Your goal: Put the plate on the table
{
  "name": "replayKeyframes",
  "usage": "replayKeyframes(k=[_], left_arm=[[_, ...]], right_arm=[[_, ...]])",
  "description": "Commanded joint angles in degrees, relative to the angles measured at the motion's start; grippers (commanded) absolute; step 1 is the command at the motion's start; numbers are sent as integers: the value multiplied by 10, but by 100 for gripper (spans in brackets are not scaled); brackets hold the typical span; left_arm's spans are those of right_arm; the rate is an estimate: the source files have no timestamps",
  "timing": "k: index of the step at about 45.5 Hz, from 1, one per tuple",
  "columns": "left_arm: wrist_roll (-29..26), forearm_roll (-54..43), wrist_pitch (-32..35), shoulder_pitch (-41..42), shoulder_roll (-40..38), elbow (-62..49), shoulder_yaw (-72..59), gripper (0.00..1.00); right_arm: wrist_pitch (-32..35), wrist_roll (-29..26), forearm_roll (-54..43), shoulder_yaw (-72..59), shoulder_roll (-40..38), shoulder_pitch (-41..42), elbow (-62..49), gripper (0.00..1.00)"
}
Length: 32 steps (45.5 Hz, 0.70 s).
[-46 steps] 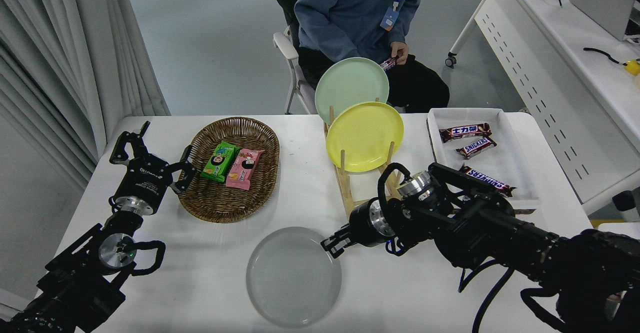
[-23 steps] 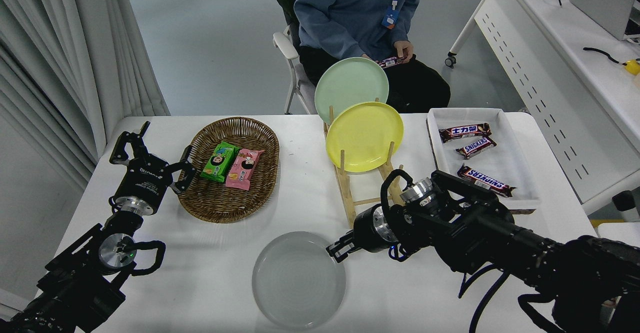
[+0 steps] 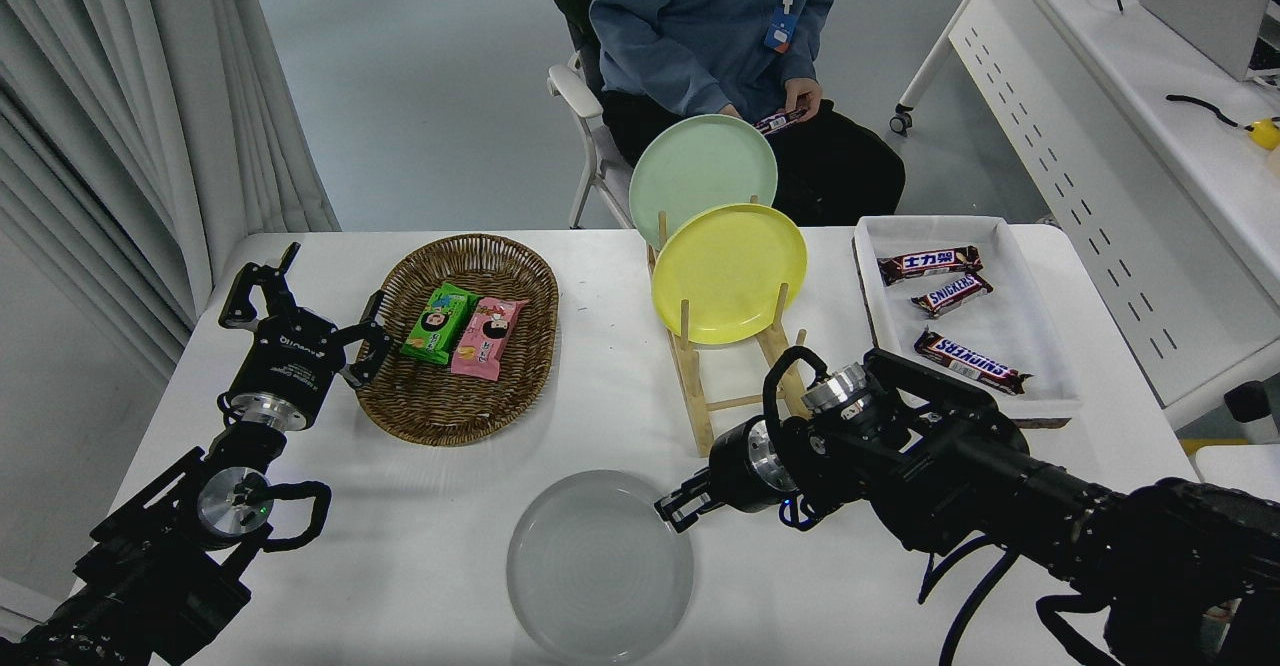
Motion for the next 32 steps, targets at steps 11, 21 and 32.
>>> replayKeyframes(k=[11,21,32], left_arm=[[0,0,0,0,0,0,0,100],[0,0,0,0,0,-1,0,100],[0,0,0,0,0,-1,0,100]], right_arm=[[0,0,-4,4,0,-1,0,10],[0,0,-11,-1,0,2,3,38],[0,-1,-49,2,0,6,35,92]])
